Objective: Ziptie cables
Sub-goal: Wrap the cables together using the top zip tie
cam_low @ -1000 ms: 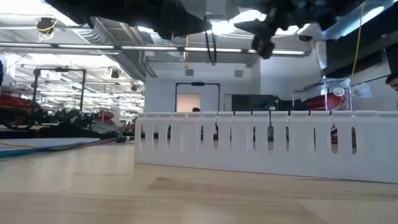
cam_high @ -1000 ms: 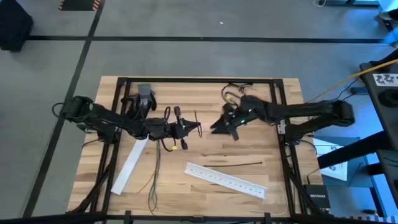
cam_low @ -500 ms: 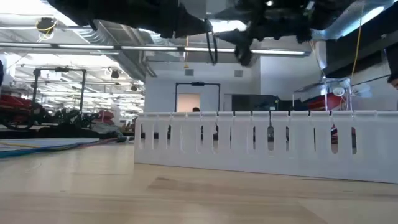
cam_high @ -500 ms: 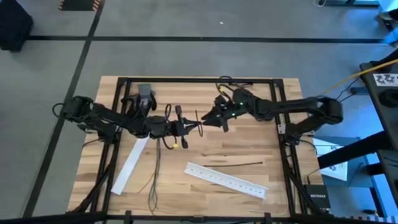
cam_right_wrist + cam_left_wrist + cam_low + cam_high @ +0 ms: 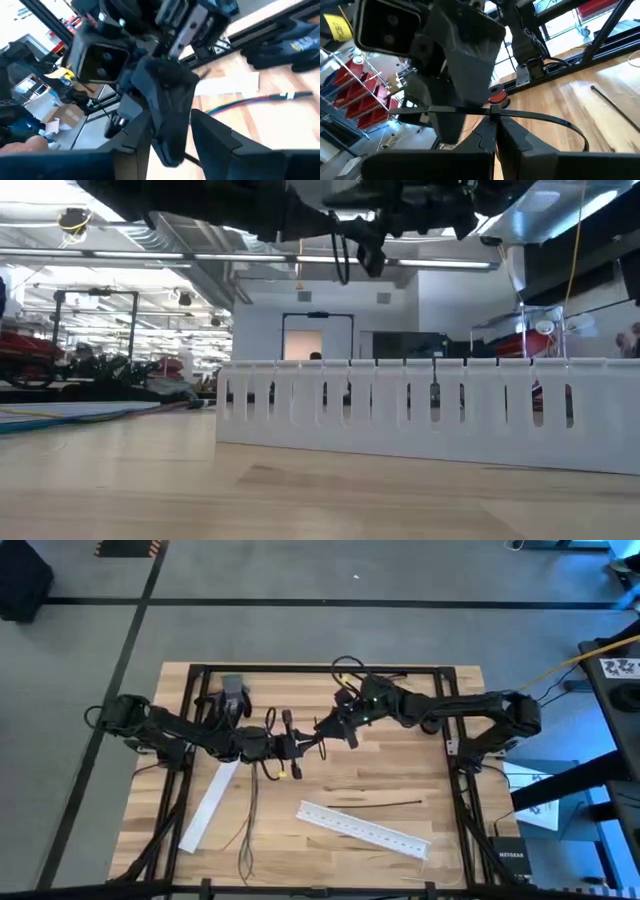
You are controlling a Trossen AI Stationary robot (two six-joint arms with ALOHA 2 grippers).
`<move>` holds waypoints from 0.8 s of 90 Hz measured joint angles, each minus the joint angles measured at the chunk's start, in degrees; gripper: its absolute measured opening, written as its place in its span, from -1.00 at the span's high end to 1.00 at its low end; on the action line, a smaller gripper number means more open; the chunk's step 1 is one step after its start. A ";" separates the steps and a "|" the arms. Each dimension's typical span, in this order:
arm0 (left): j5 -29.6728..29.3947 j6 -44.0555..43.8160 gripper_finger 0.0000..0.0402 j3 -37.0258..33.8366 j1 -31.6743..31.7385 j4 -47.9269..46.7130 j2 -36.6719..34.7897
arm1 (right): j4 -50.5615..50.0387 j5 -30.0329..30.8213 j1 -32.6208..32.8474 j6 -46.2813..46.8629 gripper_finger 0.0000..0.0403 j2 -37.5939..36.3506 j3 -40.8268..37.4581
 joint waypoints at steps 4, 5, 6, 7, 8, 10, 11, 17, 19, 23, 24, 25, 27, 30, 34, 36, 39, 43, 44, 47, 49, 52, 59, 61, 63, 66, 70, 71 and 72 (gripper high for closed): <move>-0.02 0.00 1.00 0.00 0.02 0.04 0.00 | 0.09 -0.01 0.41 -1.43 0.51 -0.03 0.05; -0.01 -0.01 1.00 0.00 0.02 0.08 0.00 | -0.02 -0.01 0.58 -1.84 0.53 -0.03 0.05; 0.00 -0.01 1.00 0.00 0.02 0.15 0.00 | -0.27 -0.01 0.73 -2.09 0.55 -0.03 0.05; 0.00 -0.01 1.00 0.00 0.02 0.22 0.00 | -0.52 -0.01 0.84 -2.35 0.58 -0.03 0.05; 0.00 -0.01 1.00 0.00 0.02 0.23 -0.02 | -0.79 -0.01 0.89 -2.63 0.60 -0.03 0.05; 0.02 -0.01 1.00 0.00 0.02 0.24 -0.02 | -1.17 0.06 0.87 -3.40 0.66 -0.01 0.05; 0.07 -0.01 1.00 0.00 0.01 0.20 -0.02 | -1.26 0.17 0.89 -3.84 0.69 0.05 0.05; 0.09 -0.61 1.00 0.00 0.01 -0.08 -0.02 | -1.26 0.41 1.25 -5.72 0.89 0.46 0.05; 0.03 -0.87 1.00 0.00 0.06 -0.15 -0.02 | -1.30 0.39 1.17 -6.39 0.93 0.49 0.05; 0.02 -1.21 1.00 0.00 0.13 -0.31 -0.02 | -1.28 0.62 1.13 -7.58 0.96 0.50 0.05; 0.02 -1.31 1.00 0.00 0.15 -0.32 -0.02 | -1.27 0.73 1.13 -7.89 0.96 0.50 0.05; 0.00 -1.36 1.00 0.00 0.16 -0.38 -0.02 | -1.27 0.93 1.13 -8.13 0.96 0.50 0.05; -0.13 -1.40 1.00 0.00 0.17 -0.53 -0.02 | -1.27 1.26 1.13 -8.62 0.96 0.50 0.05; -0.26 -1.50 1.00 0.00 0.17 -0.95 -0.02 | -1.40 1.66 1.12 -9.91 0.97 0.50 0.05; -0.31 -1.52 1.00 0.00 0.20 -1.76 -0.02 | -1.95 2.31 1.10 -11.90 0.99 0.42 0.04; -0.36 -1.54 1.00 0.00 0.20 -2.24 -0.02 | -2.28 2.91 1.03 -12.83 0.99 0.29 0.03; -0.35 -1.59 1.00 0.00 0.22 -2.82 -0.03 | -2.52 3.70 0.88 -14.27 0.99 0.09 0.00; -0.38 -2.16 1.00 0.14 0.21 -3.57 -0.12 | -2.54 4.06 0.75 -15.89 0.99 -0.03 -0.02; -0.38 -2.29 1.00 0.17 0.22 -3.79 -0.13 | -2.51 4.11 0.69 -16.18 0.99 -0.04 0.00; -0.40 -2.65 1.00 0.20 0.28 -4.58 -0.17 | -2.67 4.22 0.24 -17.05 0.99 -0.05 0.24; -0.40 -2.81 1.00 0.20 0.35 -5.11 -0.17 | -2.93 4.27 -0.05 -17.31 1.00 -0.05 0.51; -0.48 -3.06 1.00 0.19 0.35 -5.75 -0.16 | -3.68 4.35 -0.46 -17.65 1.00 -0.05 1.01; -0.50 -3.72 1.00 0.15 0.35 -6.80 -0.11 | -5.77 4.54 -0.99 -19.57 1.00 -0.05 2.61; -0.49 -3.73 1.00 0.15 0.35 -7.06 -0.11 | -6.44 4.53 -0.97 -20.13 1.00 -0.07 3.13; -0.51 -3.77 1.00 0.15 0.35 -7.37 -0.13 | -7.32 4.55 -0.98 -20.54 1.00 -0.08 3.70; -0.48 -3.77 1.00 0.15 0.33 -7.85 -0.13 | -8.73 4.50 -1.22 -21.32 1.00 -0.09 4.57; -0.50 -3.78 1.00 0.15 0.33 -8.71 -0.13 | -10.71 4.45 -1.42 -22.15 1.00 -0.09 5.93; -0.51 -3.80 1.00 0.15 0.33 -8.93 -0.13 | -11.25 4.48 -1.47 -22.40 1.00 -0.09 6.32; -0.51 -3.84 1.00 0.15 0.33 -9.11 -0.13 | -11.76 4.51 -1.51 -22.68 1.00 -0.09 6.71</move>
